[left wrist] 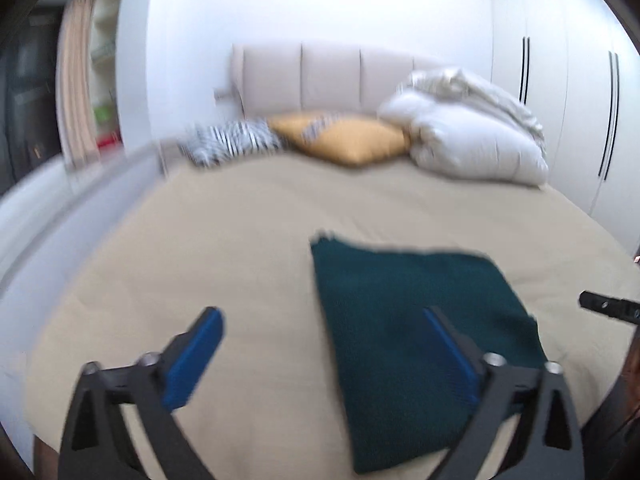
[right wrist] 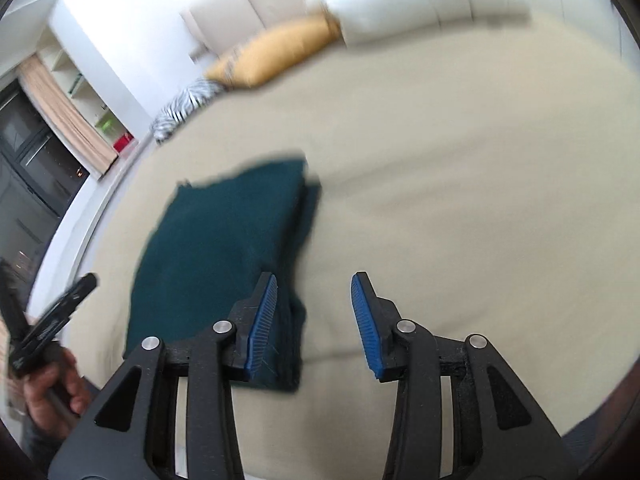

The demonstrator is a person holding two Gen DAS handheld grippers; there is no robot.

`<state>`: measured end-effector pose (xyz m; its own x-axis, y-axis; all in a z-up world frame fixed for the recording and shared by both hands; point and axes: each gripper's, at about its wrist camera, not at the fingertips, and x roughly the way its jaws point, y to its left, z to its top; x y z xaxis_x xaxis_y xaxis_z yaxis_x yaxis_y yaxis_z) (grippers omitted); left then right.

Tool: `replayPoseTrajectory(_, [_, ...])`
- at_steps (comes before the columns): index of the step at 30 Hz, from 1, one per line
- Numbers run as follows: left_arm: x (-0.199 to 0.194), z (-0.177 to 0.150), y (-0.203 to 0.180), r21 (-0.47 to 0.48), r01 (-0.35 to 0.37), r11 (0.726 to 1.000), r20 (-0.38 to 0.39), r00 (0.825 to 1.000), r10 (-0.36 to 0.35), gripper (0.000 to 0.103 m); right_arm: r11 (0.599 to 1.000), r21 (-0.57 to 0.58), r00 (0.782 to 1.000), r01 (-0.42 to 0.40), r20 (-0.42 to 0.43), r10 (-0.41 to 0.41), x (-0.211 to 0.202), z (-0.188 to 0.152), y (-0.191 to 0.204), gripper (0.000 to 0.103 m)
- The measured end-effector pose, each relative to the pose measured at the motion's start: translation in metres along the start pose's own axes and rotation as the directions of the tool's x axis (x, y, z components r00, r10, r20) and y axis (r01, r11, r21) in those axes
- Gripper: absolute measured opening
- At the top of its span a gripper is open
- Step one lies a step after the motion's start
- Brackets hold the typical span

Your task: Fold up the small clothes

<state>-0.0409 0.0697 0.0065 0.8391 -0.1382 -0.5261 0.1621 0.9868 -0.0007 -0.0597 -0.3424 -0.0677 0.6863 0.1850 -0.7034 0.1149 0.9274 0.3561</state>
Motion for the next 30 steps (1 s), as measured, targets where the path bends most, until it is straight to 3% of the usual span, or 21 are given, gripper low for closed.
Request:
replayPoseTrajectory(2, [-0.025,0.013,-0.008,0.042,-0.035,0.998,0.11,0.993,0.03,0.103,0.996,-0.073,0.993,0.052,0.112,-0.044,-0.025,0.012,0.023,0.042])
replayPoseTrajectory(4, [-0.044,0.025,-0.014,0.05,-0.076,0.996,0.177,0.982,0.066,0.103,0.99,-0.114,0.979,0.078,0.195,-0.054,-0.044,0.021,0.041,0.072])
replayPoseTrajectory(6, [-0.06,0.039,-0.018,0.045,-0.097,0.994,0.203,0.975,0.086,0.103,0.985,-0.146,0.951,0.09,0.308,-0.041,-0.07,0.028,0.059,0.09])
replayPoseTrajectory(8, [-0.073,0.051,-0.017,0.025,-0.097,0.995,0.209,0.974,0.09,0.103,0.977,-0.18,0.899,0.113,0.436,-0.024,-0.099,0.03,0.075,0.101])
replayPoseTrajectory(11, [-0.091,0.066,-0.016,-0.014,-0.113,0.994,0.198,0.974,0.113,0.103,0.957,-0.218,0.811,0.193,0.584,-0.031,-0.142,0.035,0.101,0.103])
replayPoseTrajectory(12, [-0.093,0.069,-0.014,-0.024,-0.098,0.995,0.195,0.976,0.101,0.103,0.953,-0.234,0.805,0.194,0.593,-0.018,-0.152,0.037,0.106,0.103])
replayPoseTrajectory(14, [-0.094,0.066,-0.015,-0.034,-0.089,0.995,0.187,0.978,0.094,0.103,0.948,-0.275,0.808,0.159,0.589,0.035,-0.167,0.043,0.116,0.103])
replayPoseTrajectory(16, [-0.083,0.057,-0.016,-0.037,-0.103,0.994,0.127,0.986,0.107,0.103,0.95,-0.285,0.82,0.126,0.569,0.062,-0.167,0.047,0.124,0.103])
replayPoseTrajectory(19, [-0.058,0.035,-0.017,-0.034,-0.089,0.995,-0.003,0.996,0.089,0.103,0.946,-0.31,0.885,0.094,0.461,0.063,-0.143,0.048,0.134,0.103])
replayPoseTrajectory(20, [-0.048,0.025,-0.019,-0.026,-0.087,0.996,-0.047,0.995,0.086,0.103,0.943,-0.314,0.91,0.109,0.414,0.032,-0.132,0.042,0.135,0.103])
replayPoseTrajectory(25, [-0.014,-0.015,-0.026,-0.025,-0.094,0.995,-0.206,0.975,0.087,0.103,0.953,-0.253,0.967,0.166,0.229,-0.108,-0.071,0.026,0.125,0.103])
replayPoseTrajectory(30, [-0.005,-0.027,-0.018,-0.037,-0.097,0.995,-0.256,0.963,0.085,0.103,0.96,-0.19,0.977,0.206,0.088,-0.192,-0.014,0.009,0.108,0.103])
